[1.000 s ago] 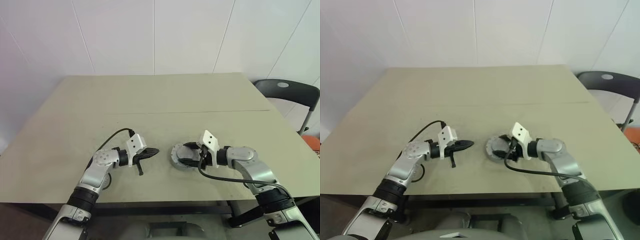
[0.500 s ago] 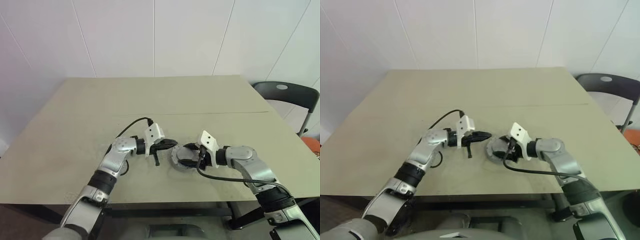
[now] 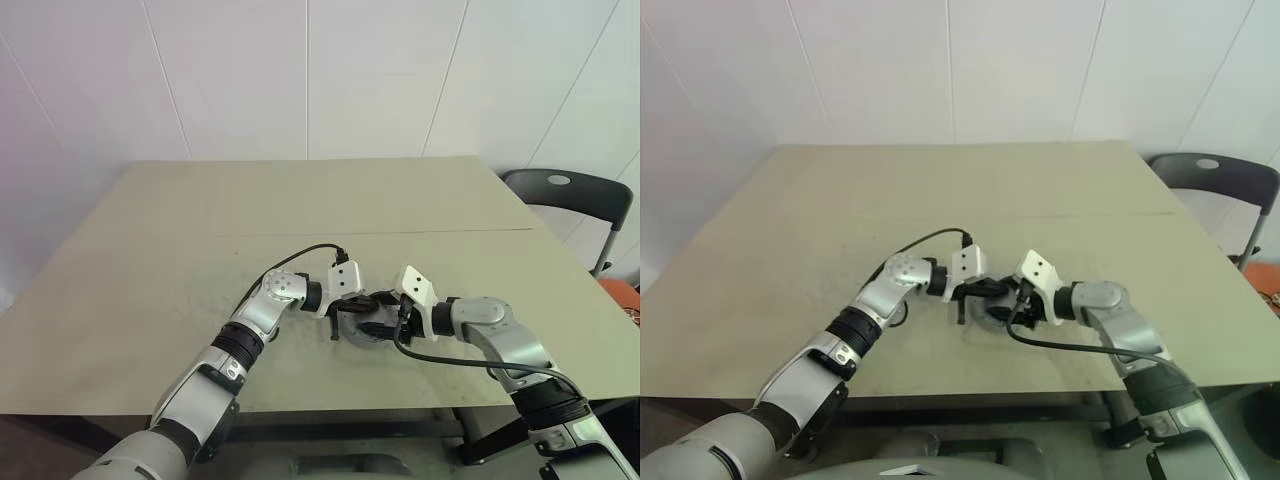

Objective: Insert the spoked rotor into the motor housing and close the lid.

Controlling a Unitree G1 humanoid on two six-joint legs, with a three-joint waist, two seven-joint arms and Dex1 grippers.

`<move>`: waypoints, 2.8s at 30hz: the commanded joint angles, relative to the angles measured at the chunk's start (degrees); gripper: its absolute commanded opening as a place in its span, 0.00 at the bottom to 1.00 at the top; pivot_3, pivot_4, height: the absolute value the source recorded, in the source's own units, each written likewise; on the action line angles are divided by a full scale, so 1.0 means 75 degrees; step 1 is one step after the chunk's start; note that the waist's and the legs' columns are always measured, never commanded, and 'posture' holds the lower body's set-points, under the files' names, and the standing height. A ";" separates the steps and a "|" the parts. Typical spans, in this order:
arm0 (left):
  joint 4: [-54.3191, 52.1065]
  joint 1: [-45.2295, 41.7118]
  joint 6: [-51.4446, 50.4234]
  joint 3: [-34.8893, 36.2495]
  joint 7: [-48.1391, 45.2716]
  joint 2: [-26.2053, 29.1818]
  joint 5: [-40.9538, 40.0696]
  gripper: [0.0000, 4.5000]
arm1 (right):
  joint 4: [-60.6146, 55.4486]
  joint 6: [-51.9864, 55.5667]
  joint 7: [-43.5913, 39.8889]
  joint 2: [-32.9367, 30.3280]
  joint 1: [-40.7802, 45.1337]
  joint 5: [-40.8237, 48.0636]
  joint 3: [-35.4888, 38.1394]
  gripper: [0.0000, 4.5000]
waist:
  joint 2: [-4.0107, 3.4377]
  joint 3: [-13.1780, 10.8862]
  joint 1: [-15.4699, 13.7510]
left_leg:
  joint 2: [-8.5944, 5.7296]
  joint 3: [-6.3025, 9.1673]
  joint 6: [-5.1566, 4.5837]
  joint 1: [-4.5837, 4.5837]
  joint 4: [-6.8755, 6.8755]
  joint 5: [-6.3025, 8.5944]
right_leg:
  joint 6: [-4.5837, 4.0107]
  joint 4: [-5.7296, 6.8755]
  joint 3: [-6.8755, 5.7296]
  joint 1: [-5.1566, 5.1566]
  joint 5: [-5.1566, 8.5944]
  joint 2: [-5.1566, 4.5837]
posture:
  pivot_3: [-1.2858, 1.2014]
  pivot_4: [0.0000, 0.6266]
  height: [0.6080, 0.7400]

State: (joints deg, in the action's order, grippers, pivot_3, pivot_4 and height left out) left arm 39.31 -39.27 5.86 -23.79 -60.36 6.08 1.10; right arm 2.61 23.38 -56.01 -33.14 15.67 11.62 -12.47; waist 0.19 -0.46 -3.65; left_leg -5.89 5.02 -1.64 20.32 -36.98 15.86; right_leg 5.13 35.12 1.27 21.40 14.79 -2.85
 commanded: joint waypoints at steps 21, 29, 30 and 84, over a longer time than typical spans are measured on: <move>-0.0234 0.0462 -0.0744 -0.0733 -0.0630 0.0520 0.0615 0.00 | 0.0285 0.1485 -0.0676 -0.0765 -0.0581 0.1124 0.1057 1.00 | 0.0031 -0.0011 -0.0032 | 0.0001 -0.0005 -0.0019 0.0008 -0.0006 0.0012 | 0.0012 -0.0018 -0.0001 -0.0007 0.0010 -0.0013 | 0.52 0.00 1.00; -0.0270 0.0473 -0.0683 -0.0748 -0.0637 0.0564 0.0617 0.00 | 0.0237 0.2759 -0.0561 -0.0737 -0.0489 0.1940 0.1595 1.00 | 0.0013 -0.0043 -0.0008 | 0.0004 -0.0017 -0.0022 0.0025 0.0003 0.0014 | 0.0015 -0.0015 -0.0003 -0.0001 0.0013 -0.0022 | 0.52 0.00 1.00; -0.0277 0.0472 -0.0673 -0.0745 -0.0641 0.0581 0.0621 0.00 | 0.0223 0.3109 -0.0448 -0.0679 -0.0442 0.2092 0.1681 1.00 | 0.0012 -0.0044 -0.0008 | 0.0004 -0.0018 -0.0022 0.0026 0.0004 0.0014 | 0.0015 -0.0015 -0.0003 0.0001 0.0013 -0.0022 | 0.52 0.00 1.00; -0.0519 -0.0059 -0.0759 -0.0044 -0.0989 0.1126 0.0087 0.00 | 0.1182 0.6858 0.2446 0.2856 0.1407 0.4688 0.4898 0.33 | -0.0065 -0.0071 0.0560 | 0.0006 -0.0039 -0.0021 0.0160 0.0001 0.0017 | -0.0003 0.0099 -0.0060 0.0243 -0.0058 -0.0070 | 0.52 0.00 1.00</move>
State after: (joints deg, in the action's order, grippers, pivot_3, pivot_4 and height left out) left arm 31.56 -41.31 2.93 -23.11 -67.58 14.21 0.30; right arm 14.90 75.81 -35.10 -12.86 23.03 41.86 23.83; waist -0.29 -1.00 0.55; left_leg -5.85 4.72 -1.80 21.51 -36.98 15.99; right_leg 5.11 35.88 0.82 23.22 14.35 -3.37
